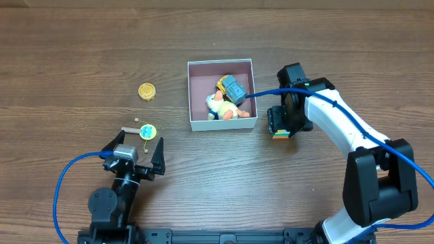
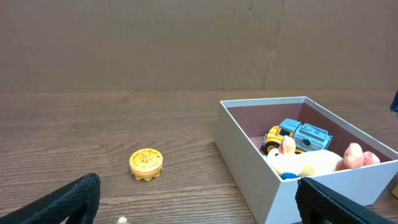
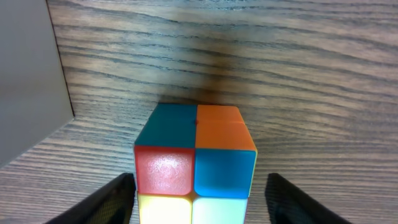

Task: Pack container
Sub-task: 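Lower the right gripper and grasp the colour cube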

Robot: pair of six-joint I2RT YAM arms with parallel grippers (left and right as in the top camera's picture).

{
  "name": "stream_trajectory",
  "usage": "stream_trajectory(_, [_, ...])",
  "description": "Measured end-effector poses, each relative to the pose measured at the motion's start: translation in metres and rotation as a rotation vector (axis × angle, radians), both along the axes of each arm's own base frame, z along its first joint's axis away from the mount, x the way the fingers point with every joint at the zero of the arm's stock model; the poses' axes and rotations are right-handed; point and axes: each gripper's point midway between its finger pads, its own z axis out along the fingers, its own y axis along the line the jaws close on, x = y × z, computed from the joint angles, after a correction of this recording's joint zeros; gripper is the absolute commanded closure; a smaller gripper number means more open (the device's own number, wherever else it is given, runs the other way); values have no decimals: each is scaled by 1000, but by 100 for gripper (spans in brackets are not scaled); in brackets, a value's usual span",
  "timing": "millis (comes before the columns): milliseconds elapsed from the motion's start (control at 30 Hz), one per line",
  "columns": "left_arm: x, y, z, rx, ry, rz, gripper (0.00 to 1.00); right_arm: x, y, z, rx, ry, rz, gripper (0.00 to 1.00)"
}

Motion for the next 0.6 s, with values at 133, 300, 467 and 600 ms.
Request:
stream_trajectory(133, [0,0,0,0,0,0,0,0,0,0,0,0,1,37])
stream_trajectory(300, [0,0,0,0,0,0,0,0,0,0,0,0,0,40])
stream_trajectory(467, [0,0,0,0,0,0,0,0,0,0,0,0,1,41])
stream_trajectory(600, [0,0,0,0,0,0,0,0,0,0,1,0,3,45])
